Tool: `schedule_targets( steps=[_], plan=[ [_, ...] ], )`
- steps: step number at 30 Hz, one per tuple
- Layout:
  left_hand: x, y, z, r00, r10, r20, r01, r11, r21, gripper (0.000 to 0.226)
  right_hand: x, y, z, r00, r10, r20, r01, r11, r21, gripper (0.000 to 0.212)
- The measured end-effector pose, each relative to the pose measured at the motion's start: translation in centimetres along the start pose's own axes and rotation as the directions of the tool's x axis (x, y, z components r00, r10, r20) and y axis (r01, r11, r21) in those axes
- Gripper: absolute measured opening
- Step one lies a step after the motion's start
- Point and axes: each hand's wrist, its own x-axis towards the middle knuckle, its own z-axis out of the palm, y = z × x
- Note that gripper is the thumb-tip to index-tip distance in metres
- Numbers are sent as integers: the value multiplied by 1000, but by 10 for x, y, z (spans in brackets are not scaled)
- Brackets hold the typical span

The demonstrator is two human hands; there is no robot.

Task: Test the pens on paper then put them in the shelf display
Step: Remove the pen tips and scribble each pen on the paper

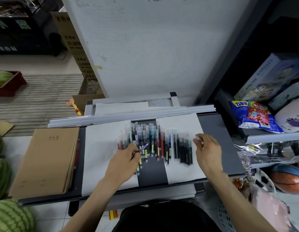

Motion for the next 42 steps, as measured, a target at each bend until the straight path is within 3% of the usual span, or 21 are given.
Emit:
schedule_targets(
  steps=[3,6,10,17,27,31,33,38,42],
  plan=[
    [-5,5,-3,997,70,37,-69,997,-23,13,-7,-30,-3,974,-33,223,-4,987,163,15],
    [-10,13,-10,987,158,37,-157,987,-30,14,-15,-54,-4,894,-81,441,-58,954,294,18],
    [-14,16,-22,971,237,24,-235,969,-76,18,-20,-79,-9,826,-140,546,-126,898,421,20],
    [-22,16,-37,931,362,-41,-364,927,-87,29,-20,-101,-21,819,-172,548,-216,792,571,24],
    [-25,18,-39,916,398,-37,-400,914,-63,22,-19,-100,-24,806,-186,563,-213,795,568,22],
    [-25,17,-39,924,378,-58,-381,922,-71,23,-20,-96,-22,788,-180,589,-226,806,548,7],
    [-26,18,-38,926,372,-67,-376,923,-78,27,-23,-96,-18,783,-133,608,-284,794,538,16],
    [-27,21,-36,930,363,-66,-367,926,-86,20,-29,-103,-10,864,8,503,-365,698,615,27],
    [-30,21,-36,933,354,-66,-359,929,-90,18,-30,-112,-11,851,51,523,-480,481,733,23]
  ],
)
